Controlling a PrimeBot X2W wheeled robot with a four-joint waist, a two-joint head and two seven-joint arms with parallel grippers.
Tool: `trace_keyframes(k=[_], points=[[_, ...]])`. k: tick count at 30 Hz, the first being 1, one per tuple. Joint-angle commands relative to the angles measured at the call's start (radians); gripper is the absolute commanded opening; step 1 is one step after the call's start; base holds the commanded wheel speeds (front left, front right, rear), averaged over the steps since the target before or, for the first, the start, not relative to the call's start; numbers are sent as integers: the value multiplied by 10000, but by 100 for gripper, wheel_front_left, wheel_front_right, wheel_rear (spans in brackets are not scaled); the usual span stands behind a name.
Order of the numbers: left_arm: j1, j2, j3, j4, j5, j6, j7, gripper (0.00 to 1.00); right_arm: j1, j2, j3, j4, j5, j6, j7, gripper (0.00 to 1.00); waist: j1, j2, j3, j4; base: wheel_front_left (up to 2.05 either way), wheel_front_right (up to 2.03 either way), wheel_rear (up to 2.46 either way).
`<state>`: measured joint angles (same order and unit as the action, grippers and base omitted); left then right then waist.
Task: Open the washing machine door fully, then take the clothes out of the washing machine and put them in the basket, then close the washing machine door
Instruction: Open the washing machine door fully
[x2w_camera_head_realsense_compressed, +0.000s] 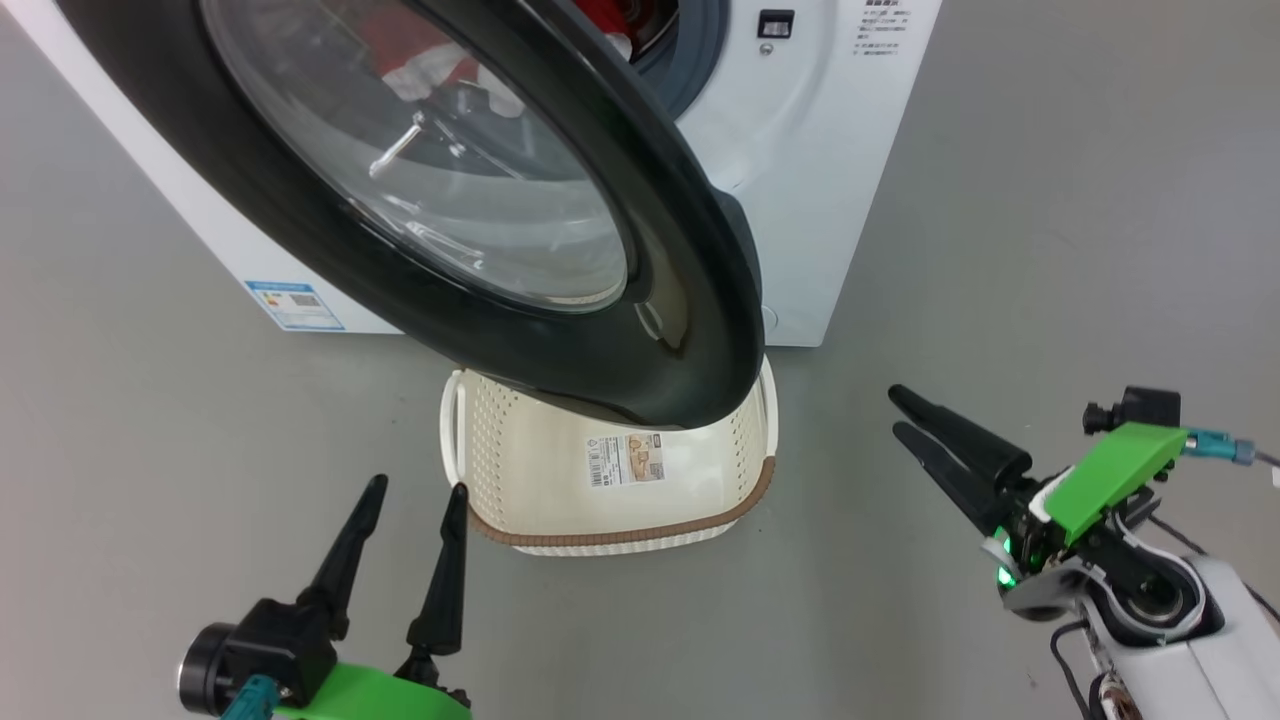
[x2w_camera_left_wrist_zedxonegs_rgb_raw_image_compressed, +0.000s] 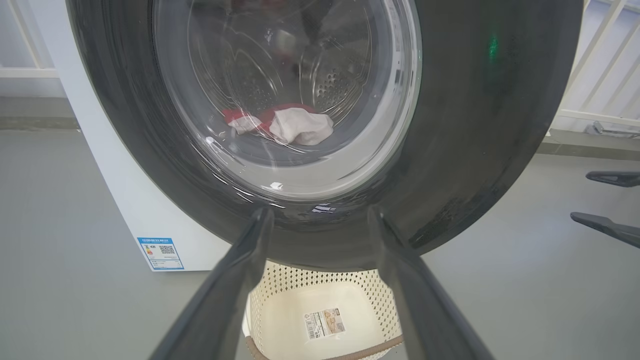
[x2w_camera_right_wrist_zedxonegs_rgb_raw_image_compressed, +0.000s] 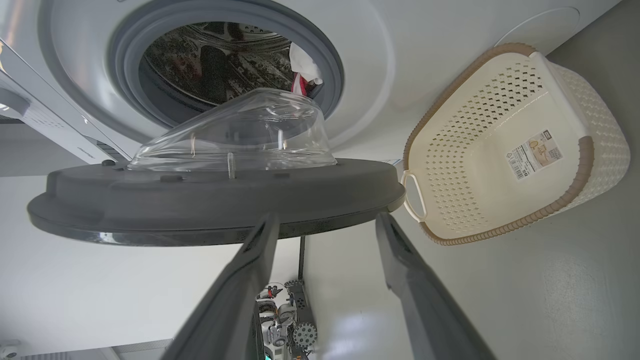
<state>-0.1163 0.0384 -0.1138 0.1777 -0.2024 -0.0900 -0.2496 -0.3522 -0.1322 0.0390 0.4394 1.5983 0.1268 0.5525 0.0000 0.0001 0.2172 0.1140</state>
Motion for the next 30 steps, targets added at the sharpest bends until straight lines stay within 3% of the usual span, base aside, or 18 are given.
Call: trace_keyframes(k=[1, 16, 22, 30], points=[[39, 118, 396, -171, 84, -76, -122, 100, 168, 48, 67, -338, -80, 39, -82, 100, 0, -1, -48, -87, 0, 0, 0], [218, 118, 738, -5, 99, -189, -122, 100, 1575, -567, 624, -614, -1761, 39, -2268, 100, 0, -1, -155, -437, 0, 0, 0], [213, 118, 748, 65, 75, -199, -122, 100, 1969, -1574, 2006, -1102, -3258, 39, -4557, 100, 0, -1, -176, -481, 0, 0, 0], [245, 118, 761, 97, 76, -199, -122, 100, 1946, -2446, 3764, -804, -3828, 39, -6616, 100, 0, -1, -193, -523, 0, 0, 0]])
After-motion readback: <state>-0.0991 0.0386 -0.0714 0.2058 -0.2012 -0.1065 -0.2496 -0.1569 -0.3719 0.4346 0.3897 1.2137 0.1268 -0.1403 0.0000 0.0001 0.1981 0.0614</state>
